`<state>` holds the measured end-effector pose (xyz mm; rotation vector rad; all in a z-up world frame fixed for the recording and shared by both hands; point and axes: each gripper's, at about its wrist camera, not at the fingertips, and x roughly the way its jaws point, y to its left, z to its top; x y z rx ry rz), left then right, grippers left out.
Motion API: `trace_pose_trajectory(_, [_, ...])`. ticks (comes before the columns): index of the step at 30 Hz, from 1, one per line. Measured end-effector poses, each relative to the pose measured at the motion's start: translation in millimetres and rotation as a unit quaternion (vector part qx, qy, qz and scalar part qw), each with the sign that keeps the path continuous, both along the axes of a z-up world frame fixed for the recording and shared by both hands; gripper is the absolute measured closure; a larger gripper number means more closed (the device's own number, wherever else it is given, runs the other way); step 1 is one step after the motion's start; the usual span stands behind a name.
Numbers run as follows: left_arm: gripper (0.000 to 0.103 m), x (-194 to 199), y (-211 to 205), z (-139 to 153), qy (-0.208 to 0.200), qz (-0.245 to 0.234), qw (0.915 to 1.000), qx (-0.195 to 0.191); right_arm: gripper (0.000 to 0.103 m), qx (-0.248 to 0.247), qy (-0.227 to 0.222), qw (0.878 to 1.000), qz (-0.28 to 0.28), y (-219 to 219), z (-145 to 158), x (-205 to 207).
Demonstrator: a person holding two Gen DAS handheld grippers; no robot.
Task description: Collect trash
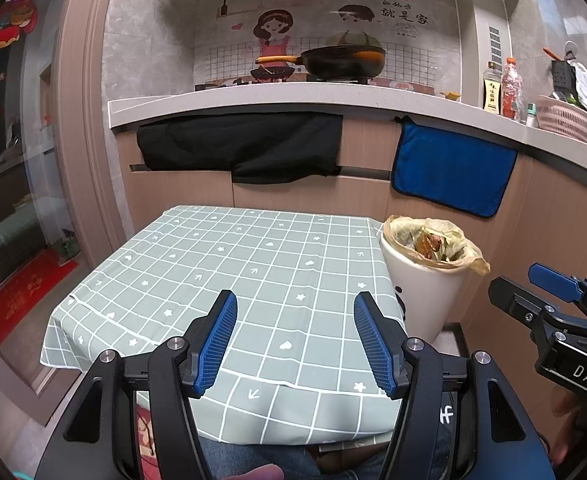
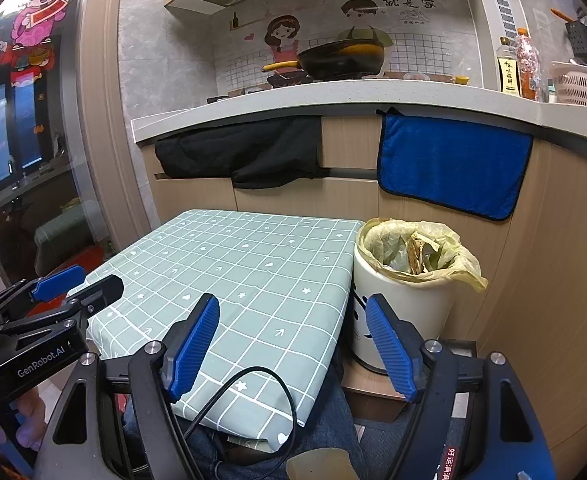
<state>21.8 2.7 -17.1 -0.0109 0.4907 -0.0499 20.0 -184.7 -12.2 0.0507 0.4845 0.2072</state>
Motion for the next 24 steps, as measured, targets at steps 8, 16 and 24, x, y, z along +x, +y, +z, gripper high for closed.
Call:
trace_pose_trajectory(8, [0.042,0.6,0.8,-0.8,0.001,-0.002,1.0,-0.001,0.029,0.0,0.001,1.0,-0.001,1.3,0.1,-0.6])
trace_pose_trajectory(16, [0.042,1.1,-0.7,-1.2,0.002,0.001,1.0,-0.002,0.029,0.001,0.003,1.0,-0.003,2.1,-0.9,-1.5])
trace_pose_trajectory(24, [0.042,24.4,4.5,-8.4,0.013,0.016,0.9998,-0.006,0.028,-0.002,0.016,1.0,-0.006,8.1,-6.8,5.3])
